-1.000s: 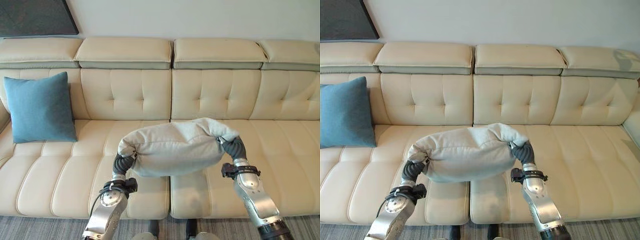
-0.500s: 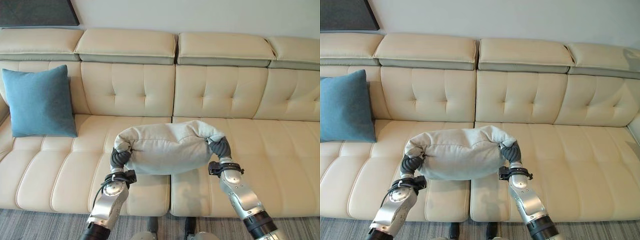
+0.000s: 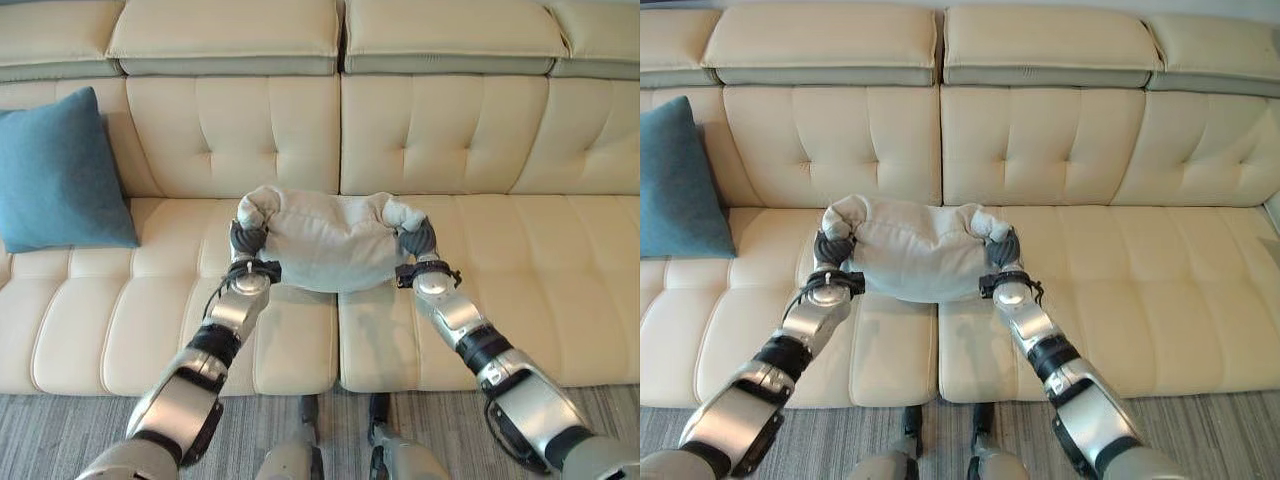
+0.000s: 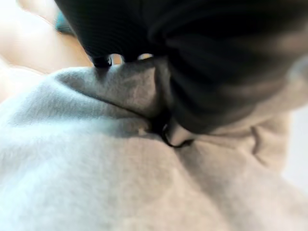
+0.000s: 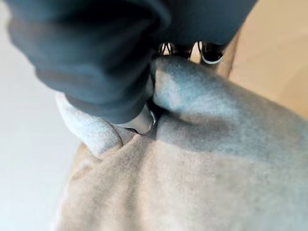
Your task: Pick up all the scattered cushions and arrange them neatly on the sofa.
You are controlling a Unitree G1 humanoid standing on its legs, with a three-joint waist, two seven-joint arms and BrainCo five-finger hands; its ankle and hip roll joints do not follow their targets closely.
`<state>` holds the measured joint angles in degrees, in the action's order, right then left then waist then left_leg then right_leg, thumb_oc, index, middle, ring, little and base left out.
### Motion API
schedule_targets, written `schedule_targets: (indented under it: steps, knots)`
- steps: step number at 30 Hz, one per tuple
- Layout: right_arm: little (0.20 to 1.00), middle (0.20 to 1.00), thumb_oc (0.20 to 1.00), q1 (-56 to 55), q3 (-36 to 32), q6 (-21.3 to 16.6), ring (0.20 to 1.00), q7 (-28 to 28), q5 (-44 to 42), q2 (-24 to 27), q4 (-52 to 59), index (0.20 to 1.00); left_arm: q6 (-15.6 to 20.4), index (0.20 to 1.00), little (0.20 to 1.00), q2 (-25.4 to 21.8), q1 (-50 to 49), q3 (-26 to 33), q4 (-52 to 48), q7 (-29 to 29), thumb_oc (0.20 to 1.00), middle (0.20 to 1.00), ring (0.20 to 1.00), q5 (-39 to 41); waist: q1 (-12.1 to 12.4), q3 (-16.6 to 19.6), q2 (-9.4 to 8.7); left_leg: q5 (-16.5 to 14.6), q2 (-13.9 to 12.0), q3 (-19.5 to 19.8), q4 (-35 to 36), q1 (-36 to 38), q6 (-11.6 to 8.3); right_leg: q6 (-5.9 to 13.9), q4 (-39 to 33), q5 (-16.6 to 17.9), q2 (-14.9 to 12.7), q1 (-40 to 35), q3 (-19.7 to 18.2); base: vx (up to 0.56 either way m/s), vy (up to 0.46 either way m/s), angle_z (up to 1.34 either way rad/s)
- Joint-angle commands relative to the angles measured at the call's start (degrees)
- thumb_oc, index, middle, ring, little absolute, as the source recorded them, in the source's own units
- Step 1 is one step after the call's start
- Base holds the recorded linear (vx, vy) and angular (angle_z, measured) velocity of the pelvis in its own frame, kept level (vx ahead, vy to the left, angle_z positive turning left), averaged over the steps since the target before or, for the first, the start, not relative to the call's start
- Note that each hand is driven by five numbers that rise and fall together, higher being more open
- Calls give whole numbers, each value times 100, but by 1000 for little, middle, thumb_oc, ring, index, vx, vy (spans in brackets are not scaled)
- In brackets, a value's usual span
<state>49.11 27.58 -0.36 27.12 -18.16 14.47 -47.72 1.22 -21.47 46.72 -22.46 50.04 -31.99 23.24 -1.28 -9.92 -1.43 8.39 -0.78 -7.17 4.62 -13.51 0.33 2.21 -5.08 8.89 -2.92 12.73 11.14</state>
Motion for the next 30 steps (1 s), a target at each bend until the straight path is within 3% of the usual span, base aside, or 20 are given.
schedule_targets:
  steps: [1,2,3,4,8,14,17,20,21,23,24,27,30]
  knots:
    - [200,200,200,1086,192,-10,200,-201,93,36,-399,200,462,200,200,-219,1424,-325,292,194,200,200,200,263,35,-204,-136,-719,69,-4,38,402,-206,456,8,-803,-59,-342,-83,0,0,0]
    - [373,373,373,1087,191,-11,373,-202,93,36,-400,373,462,266,266,-220,1425,-325,293,194,266,266,266,263,35,-205,-137,-719,69,-4,38,402,-206,455,8,-802,-59,-342,-84,0,0,0]
    - [1000,1000,1000,1415,275,184,1000,-390,76,110,-1037,1000,408,947,947,-225,1670,-300,784,357,947,947,947,583,50,-183,-137,-703,69,-2,38,389,-218,458,8,-787,-49,-313,-108,-9,-10,-4]
    - [1000,1000,1000,1637,353,256,1000,-480,70,157,-1258,1000,358,1000,1000,-222,1803,-348,1064,467,1000,1000,1000,672,50,-174,-130,-693,67,6,38,390,-221,453,8,-788,-49,-312,-110,0,0,0]
    - [1000,1000,1000,2508,816,622,1000,-830,496,334,-2085,1000,173,1000,1000,-301,2276,-352,2048,863,1000,1000,1000,1341,61,-178,-127,-675,65,30,38,429,-254,447,8,-797,-44,-357,-73,0,0,0]
    - [1000,1000,1000,3149,600,819,1000,-674,253,638,-2931,1000,103,1000,1000,-546,2515,148,2639,1077,1000,1000,1000,2793,102,-186,-65,-648,83,105,38,404,-279,448,8,-789,-36,-348,-40,0,0,0]
    - [1000,1000,1000,3085,257,714,1000,-396,-65,833,-2731,1000,178,1000,1000,-708,2341,424,2528,997,1000,1000,1000,3116,118,-179,-34,-651,88,129,38,405,-283,452,8,-813,-38,-366,-16,21,1,4]
    - [1000,1000,1000,2495,-844,83,1000,231,-1173,1067,-1786,1000,423,1000,1000,-882,1837,1100,2013,859,1000,1000,1000,3594,136,-163,24,-682,103,167,38,418,-282,457,8,-870,-42,-391,21,34,9,3]
    - [1000,1000,1000,2092,-1357,-267,1000,624,-1429,1096,-1110,1000,563,1000,1000,-919,1478,1355,1638,767,1000,1000,1000,3586,139,-140,42,-704,104,184,38,441,-271,454,8,-894,-49,-417,28,0,0,0]
    - [1000,1000,1000,1466,-2023,-781,1000,808,-1773,1075,-613,1000,613,1000,1000,-1009,929,1681,1323,681,1000,1000,1000,3239,150,-106,75,-717,110,193,38,439,-241,433,8,-918,-67,-424,49,20,7,3]
    - [1000,1000,1000,1170,-2189,-913,1000,777,-1877,1182,-518,1000,483,1000,1000,-1260,710,1610,1268,721,1000,1000,1000,2579,146,-69,80,-778,107,200,38,509,-245,441,8,-969,-65,-500,48,6,19,7]
    - [1000,1000,1000,92,-2440,-915,1000,162,-1771,1529,-72,1000,354,1000,1000,-1603,-261,1672,831,970,1000,1000,1000,1258,153,-41,94,-809,127,173,38,644,-220,423,8,-982,-82,-657,72,35,22,9]
    - [1000,1000,1000,-992,-2693,-911,1000,-298,-1802,1500,132,1000,345,1000,1000,-1437,-1430,1783,184,1118,1000,1000,1000,486,173,12,100,-929,137,159,38,878,-214,450,8,-1064,-97,-892,86,53,20,9]
